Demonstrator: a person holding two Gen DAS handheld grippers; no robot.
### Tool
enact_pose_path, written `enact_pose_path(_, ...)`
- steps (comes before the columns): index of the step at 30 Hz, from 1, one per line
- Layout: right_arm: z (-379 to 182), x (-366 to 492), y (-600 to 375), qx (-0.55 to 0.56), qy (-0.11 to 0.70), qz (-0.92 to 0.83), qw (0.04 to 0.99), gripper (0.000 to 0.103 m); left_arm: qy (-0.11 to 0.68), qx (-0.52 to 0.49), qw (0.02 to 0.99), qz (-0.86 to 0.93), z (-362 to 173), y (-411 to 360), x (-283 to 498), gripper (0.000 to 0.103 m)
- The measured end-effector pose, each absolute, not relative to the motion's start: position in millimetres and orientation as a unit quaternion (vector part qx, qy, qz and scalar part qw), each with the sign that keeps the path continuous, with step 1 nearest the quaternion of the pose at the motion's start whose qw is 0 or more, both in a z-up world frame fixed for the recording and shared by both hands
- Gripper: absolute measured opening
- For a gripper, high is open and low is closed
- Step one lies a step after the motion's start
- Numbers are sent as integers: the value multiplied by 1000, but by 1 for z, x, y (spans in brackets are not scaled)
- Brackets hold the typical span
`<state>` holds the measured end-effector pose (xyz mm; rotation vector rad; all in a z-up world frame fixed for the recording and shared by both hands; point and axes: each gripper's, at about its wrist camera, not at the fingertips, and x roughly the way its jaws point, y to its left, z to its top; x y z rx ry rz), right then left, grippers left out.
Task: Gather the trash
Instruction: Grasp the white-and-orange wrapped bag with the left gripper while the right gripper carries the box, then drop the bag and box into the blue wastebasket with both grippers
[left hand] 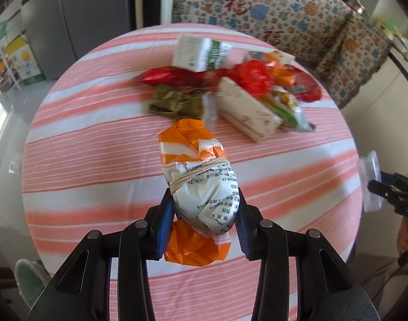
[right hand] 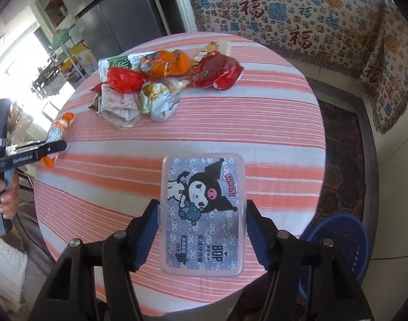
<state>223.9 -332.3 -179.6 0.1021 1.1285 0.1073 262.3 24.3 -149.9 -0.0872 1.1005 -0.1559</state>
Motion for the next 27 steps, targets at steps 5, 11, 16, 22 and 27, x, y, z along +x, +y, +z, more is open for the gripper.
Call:
enact_pose_path(5, -171, 206, -395, 97, 514, -7, 852, 63, 506, -14, 848, -158, -128, -80, 253, 42)
enact_pose_path(11, -163, 173, -489, 109, 497, -114, 853, 63, 509, 13, 820, -259, -126, -221, 246, 42)
enact_pose_path(16, -182, 140, -556, 118, 495, -195, 839, 63, 522, 25, 793, -314, -144, -335, 247, 42)
enact_pose_path(22, -217, 110, -616, 148, 498, -239, 820, 64, 539, 13, 769, -344, -184, -430, 257, 42)
enact_pose_path(27, -236, 101, -649, 165, 504, -236, 814, 64, 552, 15, 757, -350, -220, -477, 266, 42)
